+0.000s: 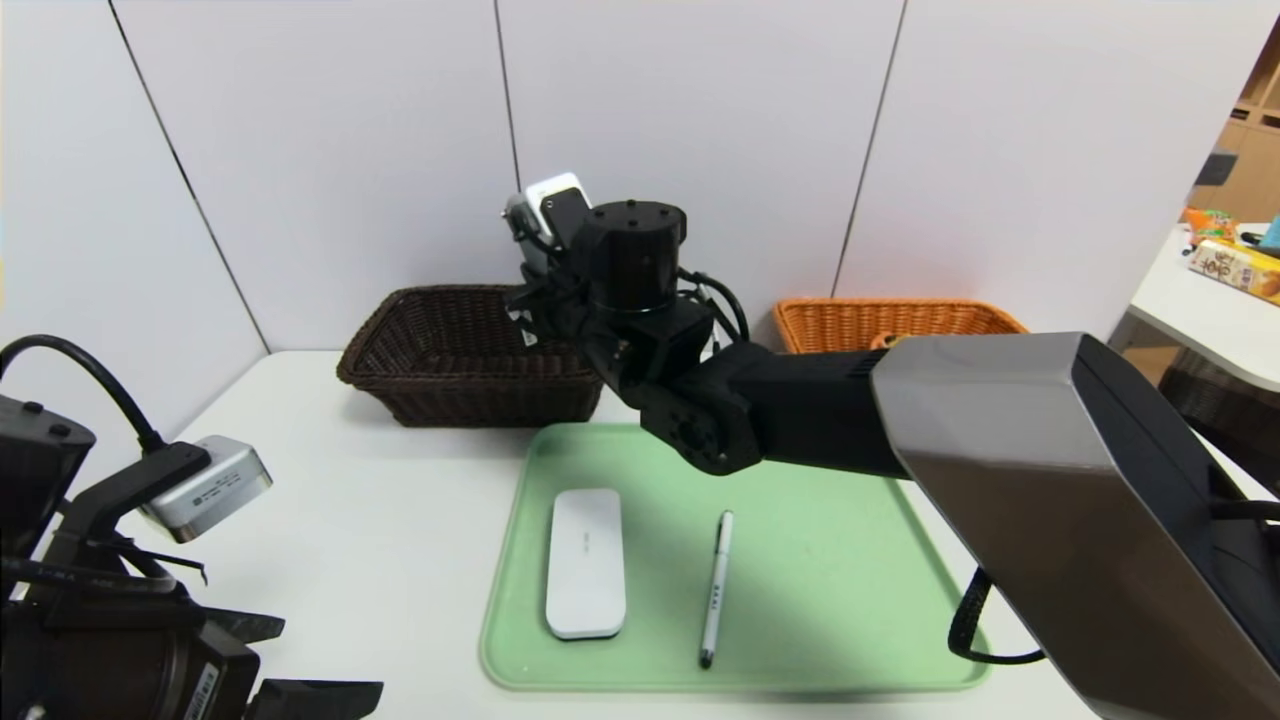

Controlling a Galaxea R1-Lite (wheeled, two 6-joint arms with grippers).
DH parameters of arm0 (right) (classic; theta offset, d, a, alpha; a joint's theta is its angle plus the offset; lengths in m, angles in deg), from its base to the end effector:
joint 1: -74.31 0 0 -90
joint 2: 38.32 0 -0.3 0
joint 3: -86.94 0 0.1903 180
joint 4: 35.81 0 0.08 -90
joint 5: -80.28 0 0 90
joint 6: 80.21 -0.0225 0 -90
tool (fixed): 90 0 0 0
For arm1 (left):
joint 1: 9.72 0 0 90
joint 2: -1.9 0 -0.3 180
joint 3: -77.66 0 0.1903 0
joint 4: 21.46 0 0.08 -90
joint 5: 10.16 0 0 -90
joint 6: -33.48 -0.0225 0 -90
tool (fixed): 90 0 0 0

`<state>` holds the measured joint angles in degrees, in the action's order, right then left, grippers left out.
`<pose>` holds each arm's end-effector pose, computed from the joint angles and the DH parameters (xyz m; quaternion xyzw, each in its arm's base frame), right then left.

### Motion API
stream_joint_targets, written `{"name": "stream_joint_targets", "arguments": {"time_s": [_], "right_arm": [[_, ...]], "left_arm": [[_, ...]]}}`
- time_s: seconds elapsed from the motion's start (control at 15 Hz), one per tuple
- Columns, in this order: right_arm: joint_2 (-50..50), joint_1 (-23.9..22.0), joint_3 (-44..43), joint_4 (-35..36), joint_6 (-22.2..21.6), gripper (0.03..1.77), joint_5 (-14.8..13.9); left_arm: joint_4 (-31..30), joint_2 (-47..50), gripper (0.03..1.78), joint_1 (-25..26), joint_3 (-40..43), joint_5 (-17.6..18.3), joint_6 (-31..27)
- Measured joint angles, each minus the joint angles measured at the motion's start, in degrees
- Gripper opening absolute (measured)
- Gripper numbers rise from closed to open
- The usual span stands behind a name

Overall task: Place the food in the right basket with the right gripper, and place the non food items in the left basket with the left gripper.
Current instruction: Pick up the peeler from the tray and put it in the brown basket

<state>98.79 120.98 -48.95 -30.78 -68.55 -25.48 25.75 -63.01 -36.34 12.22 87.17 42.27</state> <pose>0.3554 0.3679 0.2069 -0.0807 -0.0553 0.2621 0.9601 0.1179 -0.0623 0.1990 -0.0011 0.4100 -0.2373 0.8807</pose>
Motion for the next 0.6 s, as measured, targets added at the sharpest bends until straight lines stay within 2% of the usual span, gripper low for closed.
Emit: {"name": "stream_joint_targets", "arguments": {"time_s": [0.27,0.6], "right_arm": [[1.67,-0.50,-0.02,0.84,0.80,0.25,2.43],[2.86,-1.13,-0.07,2.36,2.18,0.25,3.12]], "left_arm": [[-0.41,-0.22,1.69,0.00,0.09,0.00,0.02],[-1.13,-0.28,1.69,0.00,0.41,0.09,0.00]]}}
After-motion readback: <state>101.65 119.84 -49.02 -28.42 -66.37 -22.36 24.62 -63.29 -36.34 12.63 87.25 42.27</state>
